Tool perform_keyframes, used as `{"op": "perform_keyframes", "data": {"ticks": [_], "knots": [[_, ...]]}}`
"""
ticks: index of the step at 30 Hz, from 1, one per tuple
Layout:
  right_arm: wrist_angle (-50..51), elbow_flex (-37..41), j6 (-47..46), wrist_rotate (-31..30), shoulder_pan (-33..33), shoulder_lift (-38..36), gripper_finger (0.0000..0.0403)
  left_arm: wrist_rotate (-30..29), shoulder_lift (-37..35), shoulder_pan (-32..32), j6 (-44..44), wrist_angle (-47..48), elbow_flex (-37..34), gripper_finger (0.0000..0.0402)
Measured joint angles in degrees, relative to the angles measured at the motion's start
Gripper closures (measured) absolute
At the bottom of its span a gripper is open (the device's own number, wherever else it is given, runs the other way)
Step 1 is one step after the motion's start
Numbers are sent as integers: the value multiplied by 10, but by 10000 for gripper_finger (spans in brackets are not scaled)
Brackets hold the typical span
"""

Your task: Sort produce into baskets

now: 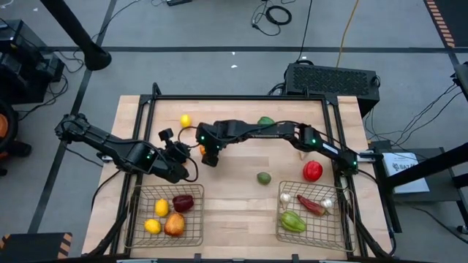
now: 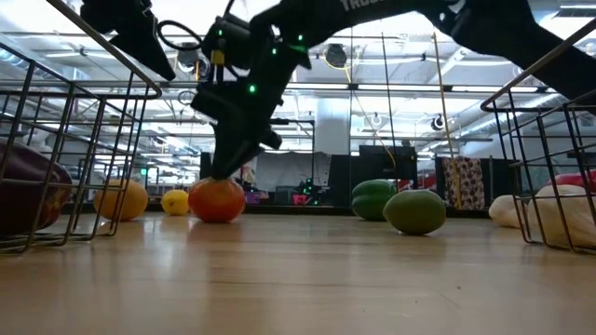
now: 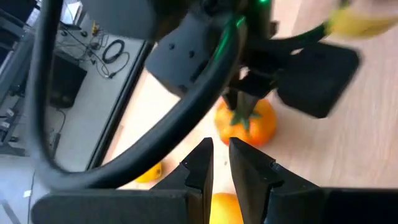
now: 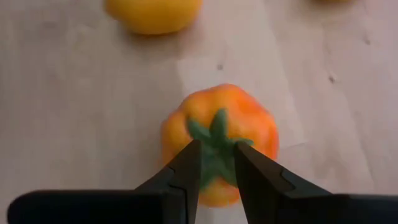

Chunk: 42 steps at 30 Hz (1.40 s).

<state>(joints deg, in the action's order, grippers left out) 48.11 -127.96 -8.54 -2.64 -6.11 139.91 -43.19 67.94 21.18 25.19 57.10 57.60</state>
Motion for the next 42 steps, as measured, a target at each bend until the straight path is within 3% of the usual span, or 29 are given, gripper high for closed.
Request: {"op": "perform_keyframes", "data": {"ticks": [8,16,22,27,37,42], "knots": [[46,0,30,-11,30,-13,314,33,0,4,15,4,0,340],[88,-1,91,-93,58,-38,314,52,0,28,16,9,0,340],[20,41,190,-114,68,-41,313,52,0,38,28,14,0,340],[-4,75,175,-124,70,-39,290,51,0,49,76,54,0,340],[219,75,126,-165,116,-57,216,50,0,66,90,98,0,340],[232,76,129,-169,134,-87,209,51,-1,66,90,114,3,340]]}}
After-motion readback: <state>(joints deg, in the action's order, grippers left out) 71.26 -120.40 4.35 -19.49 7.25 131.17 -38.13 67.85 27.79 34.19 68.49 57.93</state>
